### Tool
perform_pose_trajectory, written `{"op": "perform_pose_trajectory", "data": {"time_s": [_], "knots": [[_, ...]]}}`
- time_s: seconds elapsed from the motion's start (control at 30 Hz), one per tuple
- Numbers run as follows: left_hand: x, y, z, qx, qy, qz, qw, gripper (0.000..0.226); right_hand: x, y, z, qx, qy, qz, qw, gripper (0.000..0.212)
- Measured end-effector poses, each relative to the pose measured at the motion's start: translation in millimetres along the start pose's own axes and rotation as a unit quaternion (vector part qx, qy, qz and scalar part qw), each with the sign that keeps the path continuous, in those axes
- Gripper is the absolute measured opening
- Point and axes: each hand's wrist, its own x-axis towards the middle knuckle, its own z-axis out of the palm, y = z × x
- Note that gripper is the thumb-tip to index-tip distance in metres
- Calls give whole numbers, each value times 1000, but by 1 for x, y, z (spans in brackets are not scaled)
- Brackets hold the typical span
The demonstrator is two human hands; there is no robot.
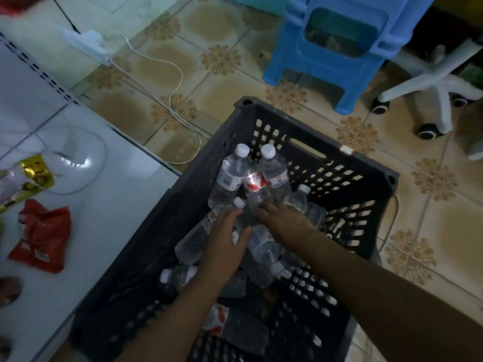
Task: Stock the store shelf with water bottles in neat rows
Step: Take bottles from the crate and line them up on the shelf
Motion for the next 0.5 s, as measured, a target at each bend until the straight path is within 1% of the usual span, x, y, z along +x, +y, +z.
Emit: {"op": "perform_pose_trajectory", "data": {"time_s": [0.03,0.07,0.13,0.2,0.23,0.33,0.4,0.5], "knots": [[4,-10,6,1,1,-8,1000,39,7,5,7,-47,-24,-41,998,65],[6,-20,12,5,1,-17,1000,40,13,10,14,-85,-27,-86,992,60],[11,-38,23,11,-7,-28,1000,41,24,16,26,-129,12,-167,977,54],[12,-54,31,18,-14,-22,1000,39,32,21,43,-211,35,-232,949,48],[11,-60,34,25,-13,-16,999,39,35,23,49,-240,47,-252,936,50],[7,-69,36,34,-2,-10,999,40,42,32,53,-244,100,-310,913,54],[4,-69,32,20,0,-12,1000,42,50,38,46,-248,95,-353,897,57],[0,-65,23,-1,3,-16,1000,46,65,33,27,-264,55,-395,878,63]]}}
